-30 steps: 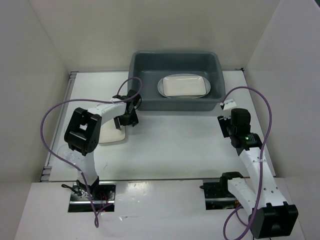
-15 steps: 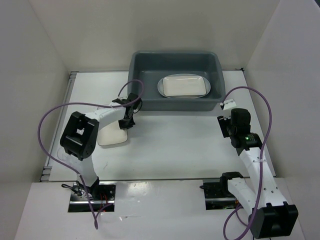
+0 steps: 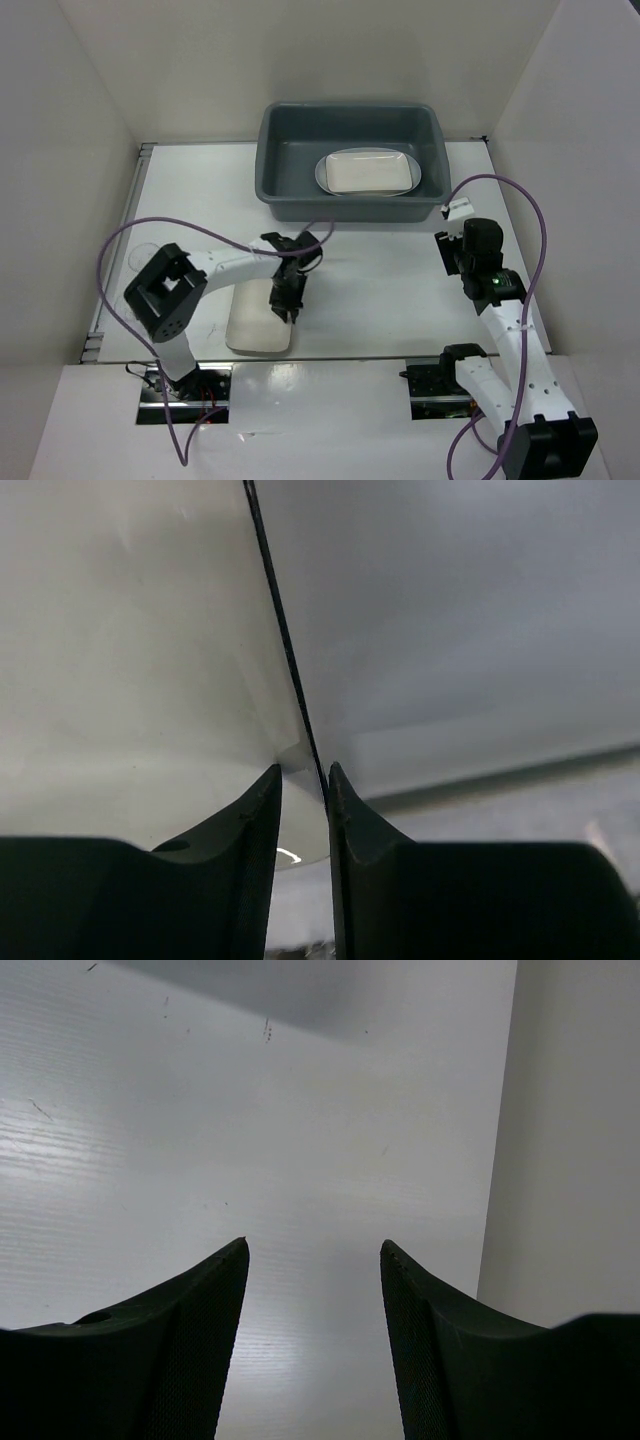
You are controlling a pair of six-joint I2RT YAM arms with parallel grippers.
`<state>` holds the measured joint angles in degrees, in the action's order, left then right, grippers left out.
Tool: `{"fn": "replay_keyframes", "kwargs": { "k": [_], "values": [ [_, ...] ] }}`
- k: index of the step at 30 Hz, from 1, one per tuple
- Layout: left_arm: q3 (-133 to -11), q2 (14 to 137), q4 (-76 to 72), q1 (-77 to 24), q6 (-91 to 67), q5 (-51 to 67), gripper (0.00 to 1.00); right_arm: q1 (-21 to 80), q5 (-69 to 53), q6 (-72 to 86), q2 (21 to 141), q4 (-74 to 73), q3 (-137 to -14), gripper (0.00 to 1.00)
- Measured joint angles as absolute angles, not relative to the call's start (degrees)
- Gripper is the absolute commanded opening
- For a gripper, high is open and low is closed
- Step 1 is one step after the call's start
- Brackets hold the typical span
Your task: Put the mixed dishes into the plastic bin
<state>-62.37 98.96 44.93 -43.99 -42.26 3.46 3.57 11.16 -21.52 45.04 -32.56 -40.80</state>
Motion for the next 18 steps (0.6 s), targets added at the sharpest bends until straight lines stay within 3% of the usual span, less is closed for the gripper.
{"fn": "replay_keyframes", "kwargs": {
  "k": [9, 18],
  "values": [
    [-75.83, 110.91, 51.35, -57.82, -32.93, 13.37, 0.00, 3.62, 11.18, -21.52, 44.16, -32.56, -40.80, 0.62],
    [-84.60, 114.69, 53.76, -58.46, -22.39, 4.19, 0.00, 3.62, 11.84, -21.52, 43.24, -32.51, -40.75, 0.64]
  ]
}}
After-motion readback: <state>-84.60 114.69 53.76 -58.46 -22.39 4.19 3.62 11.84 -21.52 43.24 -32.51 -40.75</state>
